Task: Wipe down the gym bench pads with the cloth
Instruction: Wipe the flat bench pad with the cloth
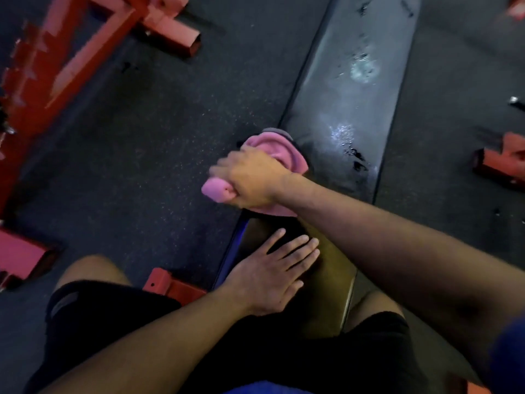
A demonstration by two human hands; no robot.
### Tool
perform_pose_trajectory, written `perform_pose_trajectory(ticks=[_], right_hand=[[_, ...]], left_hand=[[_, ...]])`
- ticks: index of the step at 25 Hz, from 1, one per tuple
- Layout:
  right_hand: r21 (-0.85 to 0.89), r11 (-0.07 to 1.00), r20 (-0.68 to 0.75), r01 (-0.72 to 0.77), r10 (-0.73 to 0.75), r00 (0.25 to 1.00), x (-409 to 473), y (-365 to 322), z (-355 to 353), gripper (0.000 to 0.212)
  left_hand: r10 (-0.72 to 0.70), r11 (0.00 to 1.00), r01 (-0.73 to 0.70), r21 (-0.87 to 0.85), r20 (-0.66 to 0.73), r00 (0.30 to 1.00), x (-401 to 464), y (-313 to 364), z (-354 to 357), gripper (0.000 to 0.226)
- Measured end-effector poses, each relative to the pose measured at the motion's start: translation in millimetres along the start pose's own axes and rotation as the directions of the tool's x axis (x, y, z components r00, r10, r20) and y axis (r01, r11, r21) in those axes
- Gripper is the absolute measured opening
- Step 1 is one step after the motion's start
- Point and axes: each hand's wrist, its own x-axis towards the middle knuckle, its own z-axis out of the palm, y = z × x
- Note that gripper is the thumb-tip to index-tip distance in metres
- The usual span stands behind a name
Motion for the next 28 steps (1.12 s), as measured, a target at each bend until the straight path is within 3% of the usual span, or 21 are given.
perform_pose_trajectory(ticks=[1, 3, 5, 7, 9, 11, 12, 19, 21, 24, 26, 28], right_hand=[[0.033, 0.995, -0.179, -0.098, 0.102, 0.978, -17, 14, -11, 0.024], [0.077, 0.927, -0.441, -0.368, 0.363, 0.821, -78, 47, -30, 0.03], [0.15, 0.776, -0.542, -0.613, 0.583, 0.605, -149, 71, -28, 0.041], [0.26, 0.632, -0.506, -0.73, 0.733, 0.455, -192, 67, -1, 0.049], [0.285, 0.61, -0.338, -0.739, 0.786, 0.518, -198, 38, 42, 0.064], [0.169, 0.664, -0.262, -0.728, 0.742, 0.616, -186, 18, 66, 0.075], [0.129, 0.659, -0.269, -0.741, 0.742, 0.614, -180, 23, 71, 0.075], [0.18, 0.421, -0.332, -0.889, 0.877, 0.348, -130, 210, 28, 0.065], [0.23, 0.386, -0.353, -0.893, 0.888, 0.293, -125, 218, 27, 0.065], [0.286, 0.418, -0.352, -0.862, 0.883, 0.312, -144, 137, 47, 0.07], [0.293, 0.467, -0.317, -0.835, 0.871, 0.376, -159, 73, 64, 0.069], [0.297, 0.509, -0.335, -0.808, 0.848, 0.411, -163, 73, 67, 0.065]], left_hand=[[-0.013, 1.0, 0.012, -0.022, -0.024, 1.0, 0, -2, -3, 0.065], [-0.066, 0.998, 0.065, -0.012, -0.152, 0.986, 21, -20, -14, 0.06], [-0.183, 0.98, 0.196, 0.013, -0.31, 0.933, 64, -49, -33, 0.061], [-0.267, 0.954, 0.296, 0.047, -0.314, 0.911, 112, -80, -59, 0.064], [-0.307, 0.94, 0.331, 0.087, -0.212, 0.928, 156, -100, -73, 0.064], [-0.336, 0.929, 0.351, 0.115, -0.132, 0.932, 183, -113, -77, 0.064], [-0.352, 0.926, 0.363, 0.107, -0.111, 0.93, 187, -116, -78, 0.064], [-0.349, 0.922, 0.37, 0.113, -0.166, 0.922, 197, -128, -61, 0.066], [-0.331, 0.927, 0.355, 0.121, -0.179, 0.927, 200, -128, -59, 0.066], [-0.318, 0.93, 0.347, 0.122, -0.205, 0.926, 197, -130, -58, 0.068], [-0.309, 0.933, 0.337, 0.129, -0.196, 0.931, 197, -131, -58, 0.067], [-0.298, 0.936, 0.328, 0.128, -0.207, 0.932, 198, -132, -55, 0.067]])
